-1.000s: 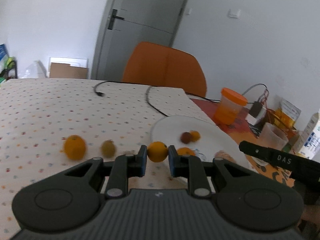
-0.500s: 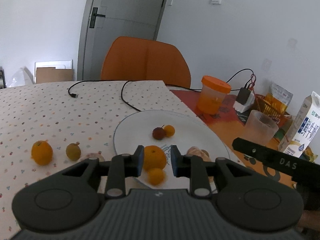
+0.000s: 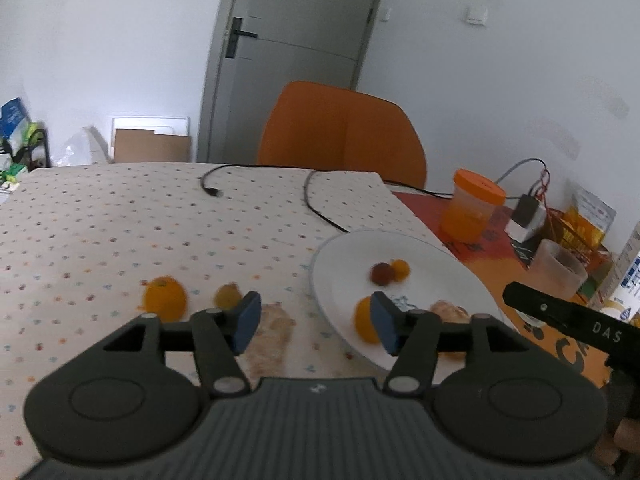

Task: Organize fruits
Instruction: 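Open the right tool over the plate while the left tool releases the tangerine there, then grasp the dark red plum with the left tool while the right tool moves toward the peeled pomelo segment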

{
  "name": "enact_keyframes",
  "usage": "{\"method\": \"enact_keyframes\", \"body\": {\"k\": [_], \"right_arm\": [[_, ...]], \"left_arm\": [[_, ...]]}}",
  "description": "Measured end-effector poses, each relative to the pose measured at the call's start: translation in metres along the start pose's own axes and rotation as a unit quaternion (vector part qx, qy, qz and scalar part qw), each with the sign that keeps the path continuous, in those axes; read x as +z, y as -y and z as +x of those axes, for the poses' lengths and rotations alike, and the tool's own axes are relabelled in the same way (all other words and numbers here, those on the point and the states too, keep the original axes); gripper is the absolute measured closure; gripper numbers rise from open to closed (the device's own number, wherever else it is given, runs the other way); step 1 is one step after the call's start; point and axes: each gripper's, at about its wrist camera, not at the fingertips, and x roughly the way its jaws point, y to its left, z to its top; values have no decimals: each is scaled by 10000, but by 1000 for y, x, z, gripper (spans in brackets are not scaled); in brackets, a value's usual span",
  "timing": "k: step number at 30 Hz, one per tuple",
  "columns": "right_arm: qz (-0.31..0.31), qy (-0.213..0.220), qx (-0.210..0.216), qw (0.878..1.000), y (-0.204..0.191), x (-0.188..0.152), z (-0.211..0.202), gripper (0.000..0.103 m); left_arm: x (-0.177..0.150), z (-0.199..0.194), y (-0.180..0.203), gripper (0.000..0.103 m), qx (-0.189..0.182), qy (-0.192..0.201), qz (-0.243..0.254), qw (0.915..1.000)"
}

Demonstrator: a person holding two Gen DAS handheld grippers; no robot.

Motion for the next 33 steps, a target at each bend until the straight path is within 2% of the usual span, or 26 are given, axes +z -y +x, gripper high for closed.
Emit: {"method": "enact_keyframes", "body": {"k": [7,10,12,15,17,33], "right_arm": [[-135,-12,136,9998,-20,-1,4,43],[-193,-35,180,9996,-28,-1,6,30],[-243,-60,231,9994,-34,-3,7,14],[-328,-97,266,9991,-44,-6,9,4],[-380,-126,292,9988,-48,-8,10,0],[-367,-523,172,9978,-69,-22,25,0]], "left_arm": [[2,-14,-21,32,197,103,-188,9996],[0,-19,-28,28,288,118,-234,9992],[-3,-21,-33,27,350,111,-269,9990],[-9,-23,-41,27,393,96,-362,9985],[-14,-24,-45,27,427,66,-414,9982],[-40,-15,-66,27,455,-124,-592,9971]]}}
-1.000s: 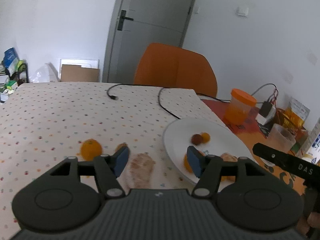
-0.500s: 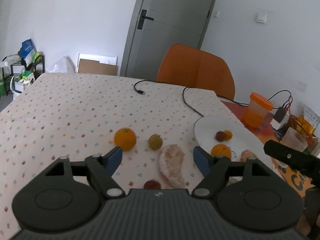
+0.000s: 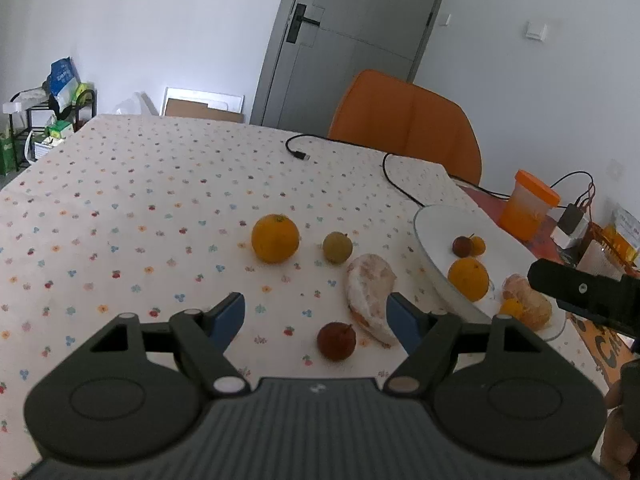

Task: Organize fruits
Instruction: 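Grasp the dark red plum with the left tool while the right tool moves toward the peeled pomelo segment, then grasp the peeled pomelo segment with the right tool while the left tool holds the plum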

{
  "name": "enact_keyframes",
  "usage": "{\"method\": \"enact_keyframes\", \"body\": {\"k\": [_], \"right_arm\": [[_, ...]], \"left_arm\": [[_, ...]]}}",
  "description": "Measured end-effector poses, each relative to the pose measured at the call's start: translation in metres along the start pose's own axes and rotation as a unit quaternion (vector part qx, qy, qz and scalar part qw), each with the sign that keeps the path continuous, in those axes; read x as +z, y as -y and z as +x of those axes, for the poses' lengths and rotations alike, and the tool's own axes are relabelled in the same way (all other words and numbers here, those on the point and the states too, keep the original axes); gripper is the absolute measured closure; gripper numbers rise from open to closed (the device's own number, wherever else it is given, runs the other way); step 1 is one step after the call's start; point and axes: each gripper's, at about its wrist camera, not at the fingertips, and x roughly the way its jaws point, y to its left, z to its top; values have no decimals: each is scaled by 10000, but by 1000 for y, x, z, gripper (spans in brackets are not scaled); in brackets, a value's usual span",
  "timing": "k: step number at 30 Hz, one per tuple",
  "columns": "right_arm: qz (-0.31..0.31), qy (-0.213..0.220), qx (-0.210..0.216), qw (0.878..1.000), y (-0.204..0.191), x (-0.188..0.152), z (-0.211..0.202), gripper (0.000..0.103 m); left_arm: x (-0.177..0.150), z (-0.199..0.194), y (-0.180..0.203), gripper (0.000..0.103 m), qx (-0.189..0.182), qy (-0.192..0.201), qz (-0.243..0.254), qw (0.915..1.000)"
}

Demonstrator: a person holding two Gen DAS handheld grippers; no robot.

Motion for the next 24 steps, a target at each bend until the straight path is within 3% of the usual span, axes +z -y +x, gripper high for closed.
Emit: {"method": "enact_keyframes", "body": {"k": [8,12,15,24], "right_arm": [[-181,-210,-44,9996,-10,-3,3,0],[-218,-306,45,9993,-16,-7,3,0],[-293,-393,87,9988,-24,-10,5,0],[-593,-598,367,9958,-52,-13,19,13]], "left_arm": [[-10,12,4,36,-181,-195,90,9996],[-13,18,4,54,-257,-210,57,9994],[-12,21,3,82,-284,-248,89,9992],[-7,10,-23,82,-188,-166,-174,9995]]}}
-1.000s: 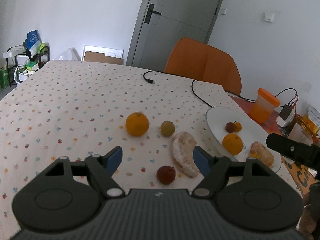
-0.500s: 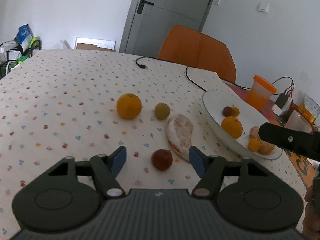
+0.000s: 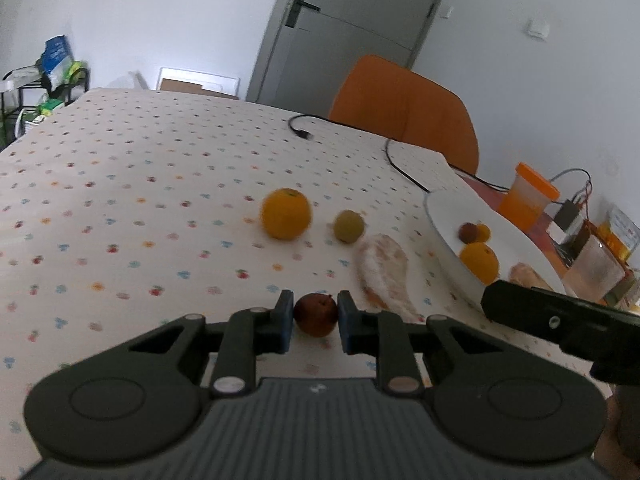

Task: Organize fruits
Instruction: 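Grasp the peeled pomelo segment with the right tool while the left tool holds the plum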

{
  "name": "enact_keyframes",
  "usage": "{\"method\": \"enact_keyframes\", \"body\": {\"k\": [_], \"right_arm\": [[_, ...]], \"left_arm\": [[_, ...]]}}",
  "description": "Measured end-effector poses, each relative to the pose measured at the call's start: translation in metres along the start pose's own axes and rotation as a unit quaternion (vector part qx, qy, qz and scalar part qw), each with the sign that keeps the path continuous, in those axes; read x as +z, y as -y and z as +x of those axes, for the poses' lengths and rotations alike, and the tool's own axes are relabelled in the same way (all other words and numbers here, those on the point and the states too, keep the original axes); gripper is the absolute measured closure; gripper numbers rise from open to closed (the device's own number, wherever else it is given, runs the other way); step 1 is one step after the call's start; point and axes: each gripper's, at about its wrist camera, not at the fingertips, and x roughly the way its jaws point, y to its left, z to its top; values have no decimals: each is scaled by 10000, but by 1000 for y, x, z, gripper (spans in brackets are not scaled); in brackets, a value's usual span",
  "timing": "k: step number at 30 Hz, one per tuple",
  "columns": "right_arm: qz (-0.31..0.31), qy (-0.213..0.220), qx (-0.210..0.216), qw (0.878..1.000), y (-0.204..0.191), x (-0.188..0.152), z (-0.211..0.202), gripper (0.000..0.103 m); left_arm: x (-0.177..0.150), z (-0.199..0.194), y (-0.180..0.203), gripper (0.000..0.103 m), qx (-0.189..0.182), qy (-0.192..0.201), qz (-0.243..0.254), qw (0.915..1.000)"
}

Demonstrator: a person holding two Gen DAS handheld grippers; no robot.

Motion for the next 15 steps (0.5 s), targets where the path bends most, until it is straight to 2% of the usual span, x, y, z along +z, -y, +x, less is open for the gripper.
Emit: {"method": "enact_keyframes", "body": {"k": [7,10,12,15], "right_arm": [[-130,-168,155,9997,-19,0,16,26],[-134,-269,123,9995,-22,0,24,32],[-118,-338,52,9993,-23,0,30,39],[-161,-395,-31,9991,-25,1,38,39]], "left_arm": [[4,-9,-16,82,129,157,-136,9997],[6,-12,-22,82,184,213,-198,9994],[8,-14,-26,82,217,250,-218,9992],[10,-16,-33,82,252,300,-277,9988]]}}
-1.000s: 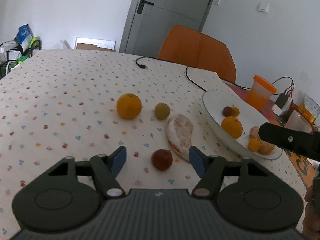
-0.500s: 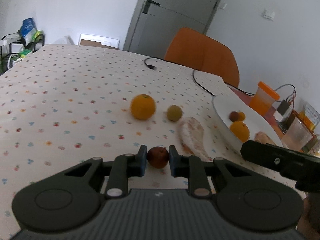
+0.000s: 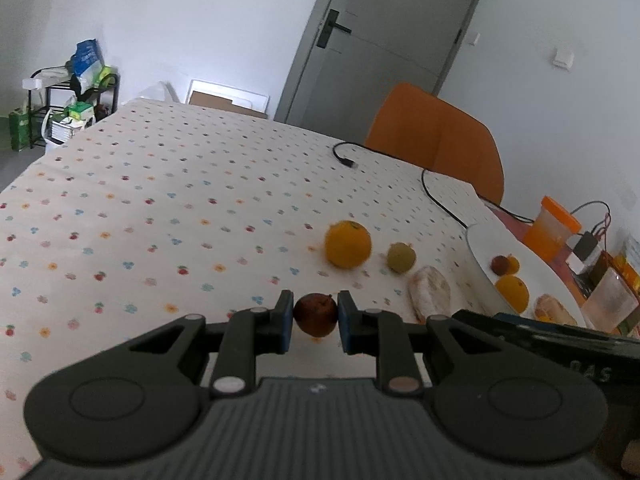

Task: Organize fruits
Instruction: 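Grasp the peeled pomelo segment with the right tool while the left tool holds the plum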

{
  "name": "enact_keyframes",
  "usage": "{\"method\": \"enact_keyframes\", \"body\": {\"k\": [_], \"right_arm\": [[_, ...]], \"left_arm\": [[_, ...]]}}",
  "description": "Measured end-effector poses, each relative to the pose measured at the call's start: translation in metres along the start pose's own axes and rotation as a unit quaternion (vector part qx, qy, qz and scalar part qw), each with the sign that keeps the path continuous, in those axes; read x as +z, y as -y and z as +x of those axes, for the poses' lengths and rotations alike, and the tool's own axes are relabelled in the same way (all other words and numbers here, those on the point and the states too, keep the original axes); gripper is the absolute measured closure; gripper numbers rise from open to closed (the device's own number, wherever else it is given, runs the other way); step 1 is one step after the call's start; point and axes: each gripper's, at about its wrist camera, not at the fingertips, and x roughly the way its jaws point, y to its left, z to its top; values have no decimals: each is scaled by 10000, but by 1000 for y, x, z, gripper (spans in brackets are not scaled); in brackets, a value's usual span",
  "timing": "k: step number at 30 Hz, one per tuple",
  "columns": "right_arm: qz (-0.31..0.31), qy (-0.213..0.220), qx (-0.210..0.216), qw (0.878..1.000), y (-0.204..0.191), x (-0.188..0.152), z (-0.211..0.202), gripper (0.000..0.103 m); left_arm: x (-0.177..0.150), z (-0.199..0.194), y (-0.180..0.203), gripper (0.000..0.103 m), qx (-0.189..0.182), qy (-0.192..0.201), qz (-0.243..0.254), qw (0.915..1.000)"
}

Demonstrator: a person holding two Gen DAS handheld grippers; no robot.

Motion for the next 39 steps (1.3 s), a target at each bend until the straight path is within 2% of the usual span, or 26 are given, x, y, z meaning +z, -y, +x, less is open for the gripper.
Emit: {"method": "enact_keyframes", "body": {"k": [7,10,12,15,17,22,29,31,32,33,35,39], "right_arm": [[-175,-114,-258,9994,-9,2,19,41],[-157,-130,-334,9992,-9,1,26,47],[-120,-213,-362,9990,-8,0,32,58],[-255,-187,-452,9985,-10,-2,35,61],[-318,-156,-540,9979,-10,-2,35,70],[-318,-165,-339,9988,-11,-3,31,71],[-411,-272,36,9988,-19,-7,24,71],[-370,-343,119,9987,-20,-7,22,68],[-321,-362,178,9987,-19,-6,21,60],[-268,-390,237,9986,-18,-6,20,49],[-310,-308,166,9989,-21,-5,18,40],[-218,-332,108,9992,-19,-4,26,40]], "left_arm": [[3,-6,-15,82,57,93,-123,9999],[3,-7,-22,82,86,97,-192,9997],[4,-7,-26,82,104,104,-229,9996],[4,-9,-30,82,109,109,-267,9995],[4,-10,-30,82,102,114,-280,9995],[4,-14,-28,82,67,146,-263,9995],[3,-17,-27,82,78,144,-238,9996],[3,-17,-27,82,81,146,-235,9996],[3,-17,-27,82,81,152,-229,9996],[3,-17,-26,82,81,153,-223,9996],[2,-17,-26,82,80,149,-221,9996],[2,-16,-25,82,84,152,-189,9997]]}}
